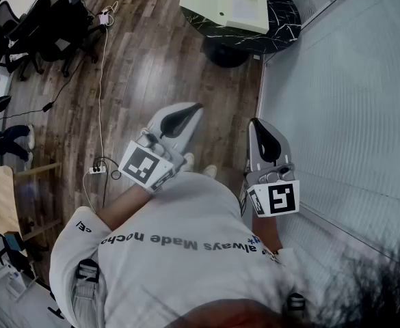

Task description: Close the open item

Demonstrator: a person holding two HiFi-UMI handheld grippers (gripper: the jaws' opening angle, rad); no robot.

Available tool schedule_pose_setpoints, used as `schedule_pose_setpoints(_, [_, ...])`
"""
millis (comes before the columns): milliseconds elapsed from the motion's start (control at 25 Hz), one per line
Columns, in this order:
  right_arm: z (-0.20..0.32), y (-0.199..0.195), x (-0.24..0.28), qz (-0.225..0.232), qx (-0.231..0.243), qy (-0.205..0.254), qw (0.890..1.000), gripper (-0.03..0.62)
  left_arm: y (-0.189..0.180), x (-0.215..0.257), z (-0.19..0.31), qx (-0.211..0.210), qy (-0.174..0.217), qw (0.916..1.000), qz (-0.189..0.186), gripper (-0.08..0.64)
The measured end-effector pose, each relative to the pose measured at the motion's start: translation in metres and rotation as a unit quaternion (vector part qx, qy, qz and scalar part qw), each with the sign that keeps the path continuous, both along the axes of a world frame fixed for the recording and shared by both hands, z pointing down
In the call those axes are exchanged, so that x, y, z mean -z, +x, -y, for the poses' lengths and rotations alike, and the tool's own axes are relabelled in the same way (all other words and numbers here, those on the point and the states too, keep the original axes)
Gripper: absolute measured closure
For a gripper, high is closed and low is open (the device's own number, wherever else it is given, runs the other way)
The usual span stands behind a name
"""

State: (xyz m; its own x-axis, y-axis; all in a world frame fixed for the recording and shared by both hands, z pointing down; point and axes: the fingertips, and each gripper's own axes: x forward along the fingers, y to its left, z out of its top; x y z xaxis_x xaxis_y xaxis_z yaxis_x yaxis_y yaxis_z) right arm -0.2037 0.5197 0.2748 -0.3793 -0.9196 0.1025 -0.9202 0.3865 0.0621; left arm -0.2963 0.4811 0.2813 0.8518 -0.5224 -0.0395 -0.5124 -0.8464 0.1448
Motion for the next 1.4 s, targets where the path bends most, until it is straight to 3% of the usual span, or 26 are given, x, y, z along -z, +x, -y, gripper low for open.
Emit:
schedule_pose_setpoints(440, [0.014, -0.011, -0.005, 0.009, -0.017, -0.001, 1.0, 0.591, -0.013, -0.009, 0.014, -0.008, -0.012, 0.9999, -0.001, 0.557])
schedule_pose_setpoints(760, [0.042, 0.012, -0.018, 0.019, -0.02, -0.011, 1.0, 0.591, 0.009, -0.022, 0.043, -0.008, -0.026, 0.9996, 0.005, 0.557])
schedule_pose_setpoints(1040, [0.087, 0.07, -0.025, 0.026, -0.024, -0.003, 0.999, 0.591, 0.065, -0.027, 0.089, -0.005, -0.02, 0.9997, 0.017, 0.557])
schedule_pose_setpoints(1400, [0.155, 0.181, -0.026, 0.032, -0.022, -0.001, 0.999, 0.591, 0.179, -0.024, 0.163, -0.006, -0.016, 0.9994, 0.029, 0.557])
